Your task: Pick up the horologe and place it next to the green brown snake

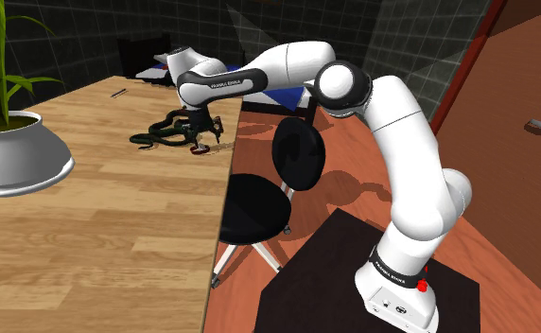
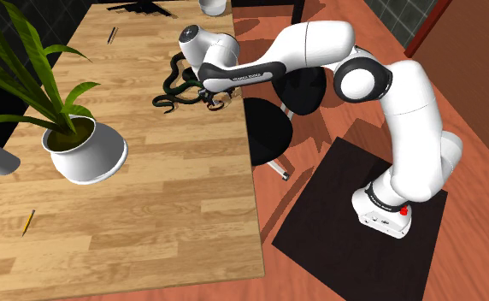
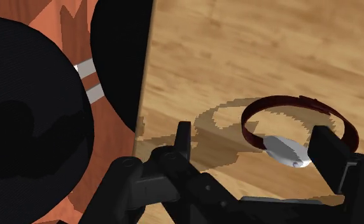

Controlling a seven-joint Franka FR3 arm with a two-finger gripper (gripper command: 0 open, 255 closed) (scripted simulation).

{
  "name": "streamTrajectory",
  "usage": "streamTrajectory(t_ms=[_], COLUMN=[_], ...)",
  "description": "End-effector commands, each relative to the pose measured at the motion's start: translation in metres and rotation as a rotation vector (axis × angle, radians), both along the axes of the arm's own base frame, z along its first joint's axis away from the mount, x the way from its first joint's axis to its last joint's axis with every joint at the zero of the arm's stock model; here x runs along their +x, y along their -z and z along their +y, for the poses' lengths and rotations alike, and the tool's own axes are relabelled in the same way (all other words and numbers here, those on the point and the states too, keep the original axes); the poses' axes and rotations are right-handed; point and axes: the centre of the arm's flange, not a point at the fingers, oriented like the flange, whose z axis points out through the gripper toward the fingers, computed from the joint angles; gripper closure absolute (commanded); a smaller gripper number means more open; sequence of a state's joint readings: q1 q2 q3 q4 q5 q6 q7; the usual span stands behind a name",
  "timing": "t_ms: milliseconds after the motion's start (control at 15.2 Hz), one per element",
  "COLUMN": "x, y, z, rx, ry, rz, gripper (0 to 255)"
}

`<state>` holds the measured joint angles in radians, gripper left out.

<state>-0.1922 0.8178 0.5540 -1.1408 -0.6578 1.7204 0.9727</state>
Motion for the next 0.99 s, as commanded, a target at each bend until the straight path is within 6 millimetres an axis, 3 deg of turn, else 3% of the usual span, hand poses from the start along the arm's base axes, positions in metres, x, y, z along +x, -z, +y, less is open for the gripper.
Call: streamTrajectory(t_ms=[0,132,396,924], x=[0.0,0.0,0.002,0.002], y=[0.0,0.0,-0.048,-0.048], z=[0.0,0.0,0.013,0.013], rx=[0.0,0.0,0.0,0.0], ry=[0.0,0.0,0.0,0.0], rz=[0.0,0.0,0.0,0.0], gripper=[0,0,0,0])
